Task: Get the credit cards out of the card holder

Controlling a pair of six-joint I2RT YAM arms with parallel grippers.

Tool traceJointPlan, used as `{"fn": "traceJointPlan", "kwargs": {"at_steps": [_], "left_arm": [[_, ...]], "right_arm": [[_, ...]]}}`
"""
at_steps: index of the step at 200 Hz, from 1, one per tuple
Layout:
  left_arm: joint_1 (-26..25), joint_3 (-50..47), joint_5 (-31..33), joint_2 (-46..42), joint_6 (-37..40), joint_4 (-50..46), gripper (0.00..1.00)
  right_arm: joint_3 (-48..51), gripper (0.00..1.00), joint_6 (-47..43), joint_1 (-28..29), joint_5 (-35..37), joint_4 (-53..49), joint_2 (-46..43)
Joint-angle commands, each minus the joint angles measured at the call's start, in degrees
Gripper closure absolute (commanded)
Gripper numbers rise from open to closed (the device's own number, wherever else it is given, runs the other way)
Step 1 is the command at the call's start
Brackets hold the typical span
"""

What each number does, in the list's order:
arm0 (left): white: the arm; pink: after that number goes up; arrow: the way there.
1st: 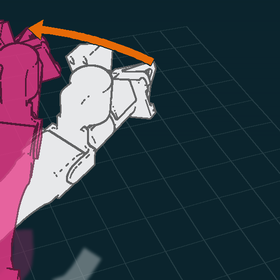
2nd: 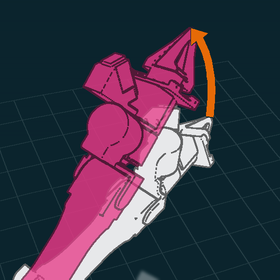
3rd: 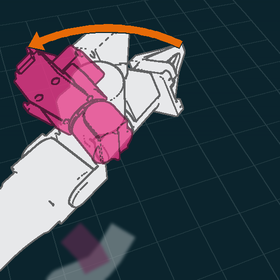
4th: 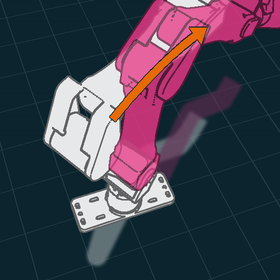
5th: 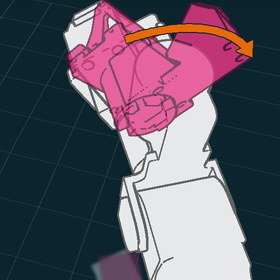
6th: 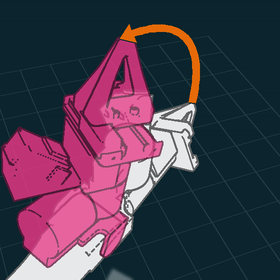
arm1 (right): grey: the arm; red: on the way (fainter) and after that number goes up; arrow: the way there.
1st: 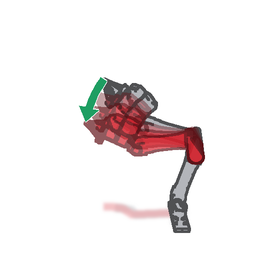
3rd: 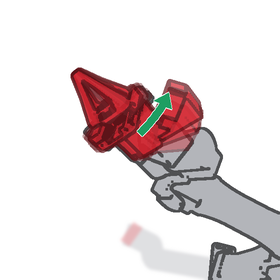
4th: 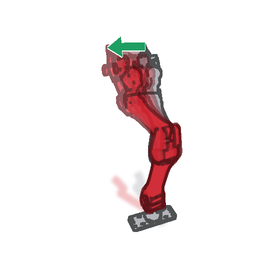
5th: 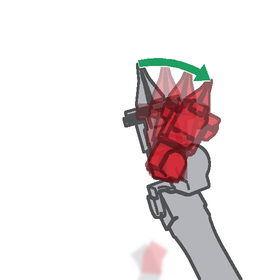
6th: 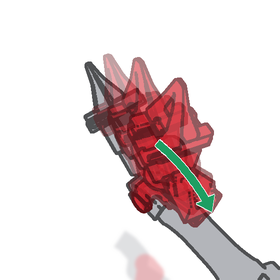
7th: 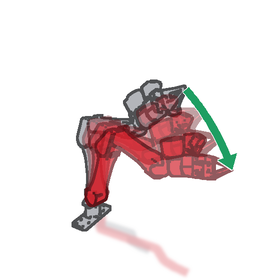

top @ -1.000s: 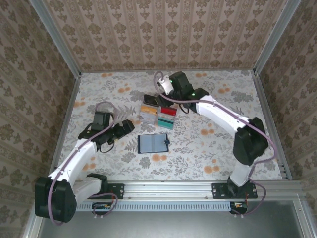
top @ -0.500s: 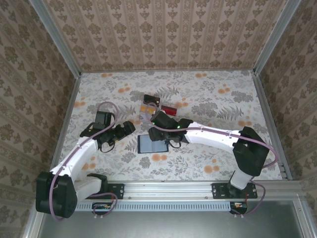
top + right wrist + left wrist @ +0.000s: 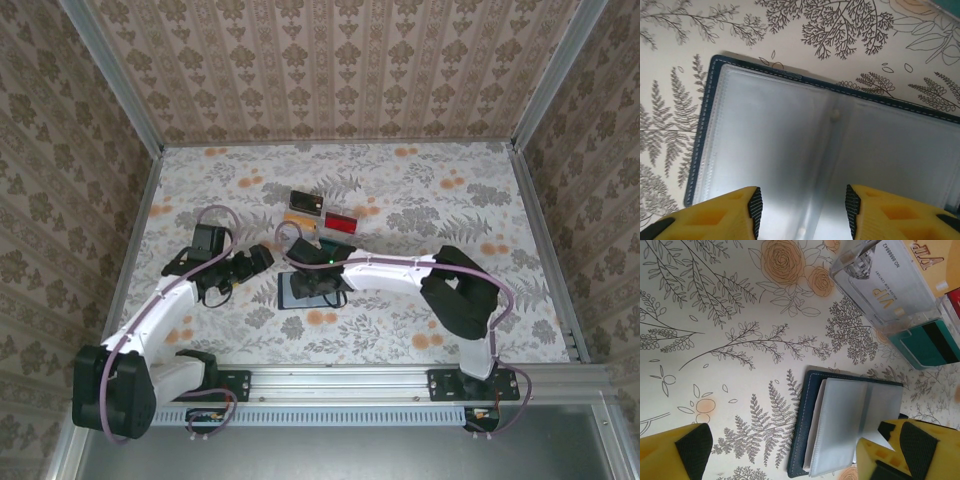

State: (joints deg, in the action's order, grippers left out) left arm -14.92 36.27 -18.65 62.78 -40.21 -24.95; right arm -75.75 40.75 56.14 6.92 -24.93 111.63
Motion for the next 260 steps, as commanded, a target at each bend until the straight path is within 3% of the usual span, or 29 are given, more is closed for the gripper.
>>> {"fn": "traceJointPlan", "kwargs": {"at_steps": [1, 39, 74, 126, 220, 260], "left_arm": [[0.2, 0.7, -3.2, 0.5, 0.2, -0.6, 0.0], [0.1, -1.6, -8.4, 1.4, -3.0, 4.1, 0.04], [-1.3, -5.0, -12.8, 3.1, -5.5, 8.8, 0.23], [-5.8, -6.6, -11.6, 6.6, -7.5, 13.4, 0.5], [-7.5, -5.9, -11.0, 14.0, -6.8, 17.5, 0.63], [-7.6, -6.7, -13.9, 17.7, -7.4, 23.4, 0.82]], "right_arm": [[-0.9, 0.52, -0.1, 0.1, 1.9, -2.9, 1.8], [-0.5, 0.56, -1.8, 0.1, 4.6, -4.2, 3.9], [1.4, 0.66, -2.6, 0.2, 5.5, -3.2, 4.7], [3.5, 0.67, -2.5, -0.2, 4.9, -1.5, 4.7], [5.5, 0.72, -1.8, -0.8, 3.0, 0.5, 3.8], [6.2, 0.72, -1.8, -0.9, 2.6, 1.2, 3.2]]}}
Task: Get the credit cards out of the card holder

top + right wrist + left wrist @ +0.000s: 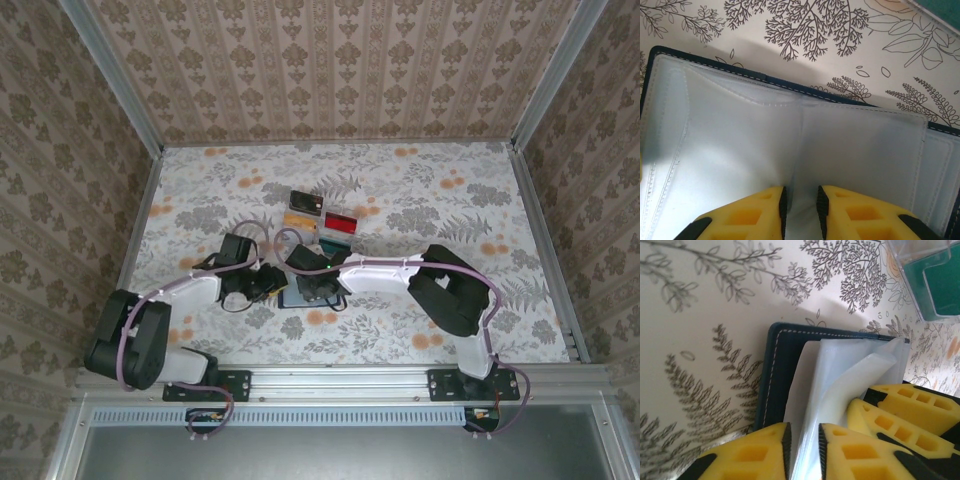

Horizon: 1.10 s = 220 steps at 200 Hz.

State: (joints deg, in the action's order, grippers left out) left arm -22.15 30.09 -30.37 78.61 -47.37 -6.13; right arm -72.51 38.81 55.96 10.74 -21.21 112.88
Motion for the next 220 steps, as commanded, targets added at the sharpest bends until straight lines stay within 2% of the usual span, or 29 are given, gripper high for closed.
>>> {"fn": "traceJointPlan", "kwargs": {"at_steps": [1, 54, 108, 146, 174, 189, 202, 220], "left_arm": [[-0.3, -0.6, -2.3, 2.0, -0.3, 4.8, 0.83], [-0.3, -1.2, -5.9, 2.1, -1.8, 10.0, 0.98], [-1.7, -3.3, -10.6, 3.3, -6.3, 17.7, 1.0], [-1.8, -1.9, -10.0, 3.5, -5.3, 15.2, 1.0], [-0.7, 0.1, -8.0, 1.2, -3.6, 9.3, 0.77], [0.5, 1.7, -6.9, -1.3, -1.6, 3.9, 0.65], [1.6, 3.6, -2.7, -3.9, 1.0, -2.3, 0.58], [3.1, 6.8, 3.0, -7.1, 4.7, -11.2, 0.41]], "right_arm": [[3.0, 0.73, 0.1, -0.7, -1.2, -2.5, 2.0], [5.0, 0.76, 0.5, -1.3, -3.2, 0.6, 0.5], [7.6, 0.76, 0.9, -2.3, -6.3, 4.8, -1.8], [9.6, 0.74, 0.9, -2.9, -7.1, 6.9, -5.0], [11.8, 0.67, 0.9, -3.5, -7.0, 9.1, -11.5], [12.9, 0.59, 0.7, -3.9, -6.3, 9.9, -15.6], [13.4, 0.51, 0.2, -4.2, -5.2, 9.8, -19.4], [13.9, 0.43, -0.8, -4.9, -2.8, 8.9, -24.0]]}}
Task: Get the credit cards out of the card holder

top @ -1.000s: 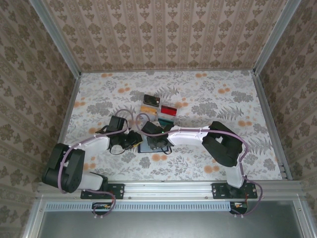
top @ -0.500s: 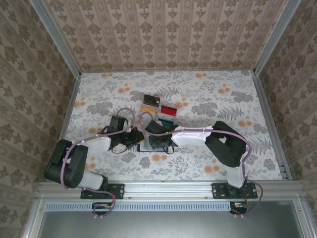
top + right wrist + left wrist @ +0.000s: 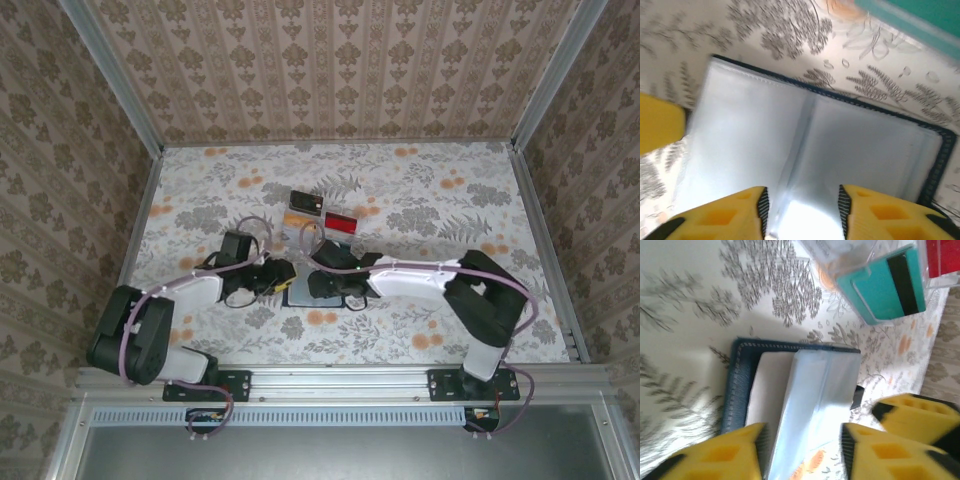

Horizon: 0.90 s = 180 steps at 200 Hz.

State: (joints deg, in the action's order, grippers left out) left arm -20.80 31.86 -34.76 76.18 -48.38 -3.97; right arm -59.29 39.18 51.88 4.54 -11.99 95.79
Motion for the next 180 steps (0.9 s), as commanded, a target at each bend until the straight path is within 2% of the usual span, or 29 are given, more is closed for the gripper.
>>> {"fn": "traceJointPlan", "kwargs": {"at_steps": [1, 40, 48, 55, 70, 74, 92, 117, 142, 158, 180], "left_arm": [[1.9, 5.2, 7.7, -4.9, 5.9, -13.8, 0.41], [5.4, 12.8, 18.8, -8.9, 13.8, -25.9, 0.22], [6.0, 14.6, 20.9, -9.2, 15.3, -27.6, 0.18], [6.2, 16.4, 22.9, -9.3, 17.0, -29.1, 0.14], [6.4, 20.1, 29.6, -9.5, 19.1, -32.3, 0.03], [6.4, 21.1, 31.0, -9.7, 19.5, -32.7, 0.0], [6.8, 22.9, 36.8, -11.2, 21.6, -31.5, 0.0], [7.8, 21.1, 44.8, -14.7, 24.7, -24.9, 0.0], [8.8, 15.7, 54.6, -18.3, 28.3, -15.7, 0.0], [9.6, 12.3, 60.4, -20.0, 29.7, -11.4, 0.0], [11.9, 9.1, 61.8, -20.3, 31.7, -8.1, 0.0]], "right_arm": [[0.7, 0.43, -1.2, -0.9, 3.5, -0.5, -7.2], [0.5, 0.26, -6.0, -4.3, 15.1, -6.8, -15.7], [0.2, 0.19, -6.7, -5.7, 16.6, -8.5, -18.9], [0.1, 0.09, -6.7, -6.8, 18.1, -9.7, -20.8], [-0.3, 0.01, -8.2, -9.3, 20.6, -11.8, -24.7], [-0.3, 0.0, -8.9, -9.7, 21.7, -12.2, -25.7], [0.7, 0.0, -12.1, -11.9, 30.6, -12.6, -29.7], [4.1, 0.0, -17.0, -17.9, 39.6, -9.1, -33.8], [11.1, 0.0, -24.6, -25.9, 40.6, 1.3, -36.9], [14.9, 0.0, -25.9, -32.0, 38.6, 5.7, -37.7], [18.1, 0.0, -24.6, -40.1, 34.5, 7.2, -37.1]]}}
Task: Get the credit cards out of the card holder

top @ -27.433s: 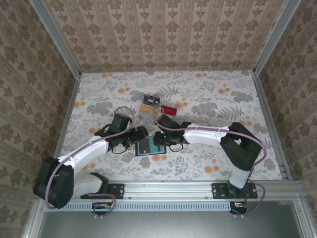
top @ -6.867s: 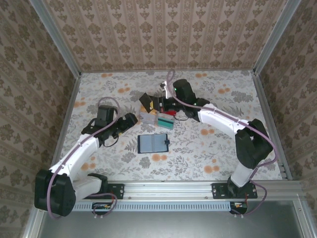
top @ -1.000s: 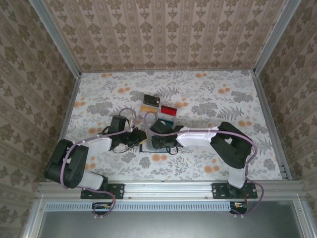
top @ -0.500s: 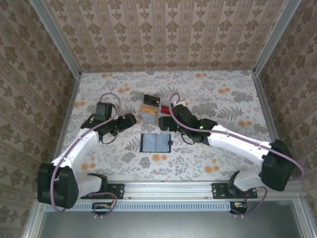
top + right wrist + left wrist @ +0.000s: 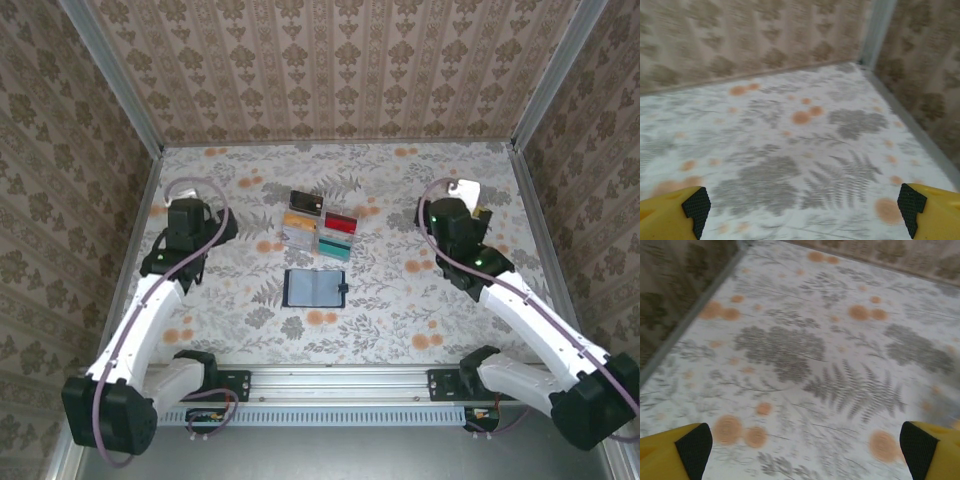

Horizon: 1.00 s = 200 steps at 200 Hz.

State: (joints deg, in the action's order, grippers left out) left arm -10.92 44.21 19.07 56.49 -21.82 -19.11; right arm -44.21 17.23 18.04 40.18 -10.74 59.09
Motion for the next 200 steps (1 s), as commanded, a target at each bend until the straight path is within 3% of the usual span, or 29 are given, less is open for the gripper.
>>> {"fn": "traceJointPlan", "kwargs": {"at_steps": [1, 26, 40, 57, 129, 165, 200], "left_arm": [[2.1, -3.5, 8.0, -0.6, 5.4, 7.4, 0.0], [3.0, -11.0, 6.8, -0.7, 11.3, 19.0, 0.0], [4.4, -12.4, 1.8, 0.4, 12.4, 20.5, 0.0], [4.9, -12.8, 0.1, 2.6, 13.8, 22.2, 0.0], [5.8, -22.5, -6.2, 12.3, 22.6, 52.8, 0.0], [7.0, -23.5, -14.9, 18.2, 25.9, 61.0, 0.0], [8.6, -25.4, -17.3, 22.2, 25.5, 67.8, 0.0]], "right_arm": [[3.2, 0.0, -2.7, -6.7, -1.4, 6.3, -0.4], [11.2, 0.0, -4.9, -10.7, -2.2, 17.1, 0.9], [14.8, 0.0, -3.6, -11.7, -1.8, 23.0, 2.6], [18.3, 0.0, -5.1, -11.9, -3.5, 30.3, 5.0], [21.4, 0.0, -13.3, -11.9, -13.6, 49.3, 16.9], [22.3, 0.0, -15.3, -12.5, -20.4, 57.7, 22.5], [22.4, 0.0, -15.8, -12.9, -23.8, 60.2, 25.2]]}}
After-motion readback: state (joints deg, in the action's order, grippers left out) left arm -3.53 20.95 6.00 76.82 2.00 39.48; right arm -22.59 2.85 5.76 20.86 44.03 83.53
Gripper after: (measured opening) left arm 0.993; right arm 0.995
